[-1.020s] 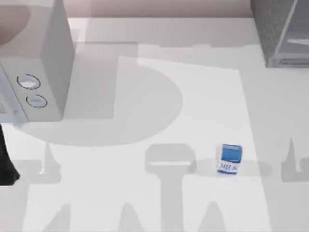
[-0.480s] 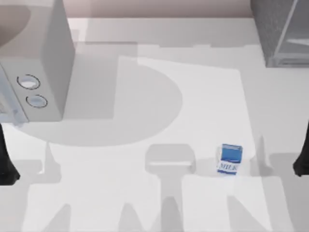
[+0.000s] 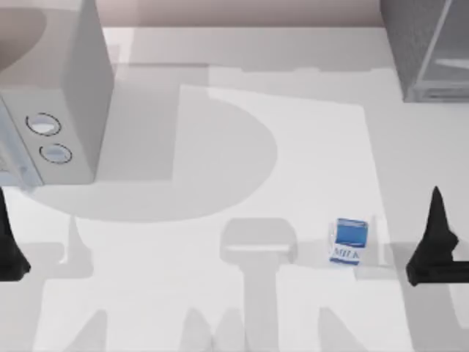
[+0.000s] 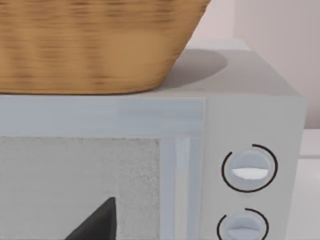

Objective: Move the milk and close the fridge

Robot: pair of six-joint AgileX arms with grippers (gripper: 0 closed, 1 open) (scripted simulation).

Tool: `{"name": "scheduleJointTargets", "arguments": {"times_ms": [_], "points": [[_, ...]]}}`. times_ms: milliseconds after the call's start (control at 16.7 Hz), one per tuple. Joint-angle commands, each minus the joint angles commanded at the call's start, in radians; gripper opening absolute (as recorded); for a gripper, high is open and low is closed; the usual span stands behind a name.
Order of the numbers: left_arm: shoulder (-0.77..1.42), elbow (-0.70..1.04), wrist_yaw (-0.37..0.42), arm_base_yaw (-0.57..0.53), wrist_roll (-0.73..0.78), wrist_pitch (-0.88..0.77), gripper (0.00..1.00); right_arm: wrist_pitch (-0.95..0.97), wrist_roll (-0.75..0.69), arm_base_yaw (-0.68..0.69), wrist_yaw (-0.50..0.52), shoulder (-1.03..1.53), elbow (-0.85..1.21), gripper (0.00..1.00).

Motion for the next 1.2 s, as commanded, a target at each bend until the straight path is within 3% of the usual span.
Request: {"name": "scheduleJointTargets", "arguments": {"times_ms": [540,1200], "points": [[0.000,0.000,0.000,0.000,0.000,0.000,1.00,0.061,0.049,0.036,0.048,0.108,0.044,1.00],[0.000,0.000,0.000,0.000,0.000,0.000,1.00,0.375,0.342,0.203,0.332,1.042,0.294,1.00]]}}
